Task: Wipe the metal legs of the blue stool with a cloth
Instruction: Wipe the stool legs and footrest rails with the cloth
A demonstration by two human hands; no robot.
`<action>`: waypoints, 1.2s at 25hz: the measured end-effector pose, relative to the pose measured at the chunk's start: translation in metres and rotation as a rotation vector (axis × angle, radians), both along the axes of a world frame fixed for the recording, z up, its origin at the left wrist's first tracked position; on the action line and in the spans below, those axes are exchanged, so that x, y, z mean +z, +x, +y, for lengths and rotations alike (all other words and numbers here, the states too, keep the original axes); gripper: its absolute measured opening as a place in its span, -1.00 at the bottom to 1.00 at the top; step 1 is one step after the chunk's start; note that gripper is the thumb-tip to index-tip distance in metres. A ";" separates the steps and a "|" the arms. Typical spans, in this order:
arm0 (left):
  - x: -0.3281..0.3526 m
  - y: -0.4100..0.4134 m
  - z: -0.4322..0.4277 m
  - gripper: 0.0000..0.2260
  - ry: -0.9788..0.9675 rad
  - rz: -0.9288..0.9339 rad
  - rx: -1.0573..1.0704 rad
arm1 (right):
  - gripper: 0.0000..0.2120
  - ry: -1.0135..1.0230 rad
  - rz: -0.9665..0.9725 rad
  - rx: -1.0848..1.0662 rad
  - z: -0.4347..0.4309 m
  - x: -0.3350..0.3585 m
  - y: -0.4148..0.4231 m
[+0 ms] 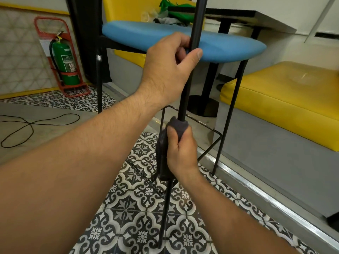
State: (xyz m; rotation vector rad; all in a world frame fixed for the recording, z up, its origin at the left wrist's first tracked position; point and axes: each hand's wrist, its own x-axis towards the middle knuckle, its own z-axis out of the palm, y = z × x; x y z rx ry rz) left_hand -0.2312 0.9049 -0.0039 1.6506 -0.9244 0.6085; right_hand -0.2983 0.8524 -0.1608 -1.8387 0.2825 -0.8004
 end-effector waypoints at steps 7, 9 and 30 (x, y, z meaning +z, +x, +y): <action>-0.002 0.004 -0.001 -0.87 -0.040 -0.001 -0.023 | -0.76 -0.049 -0.361 -0.176 -0.003 0.082 0.036; 0.000 0.007 0.001 -0.88 -0.038 0.029 -0.047 | -0.65 -0.074 -0.345 -0.127 0.004 0.057 0.029; -0.029 -0.005 0.032 -0.77 0.104 0.147 -0.062 | -0.88 0.064 0.255 0.110 0.007 -0.040 -0.025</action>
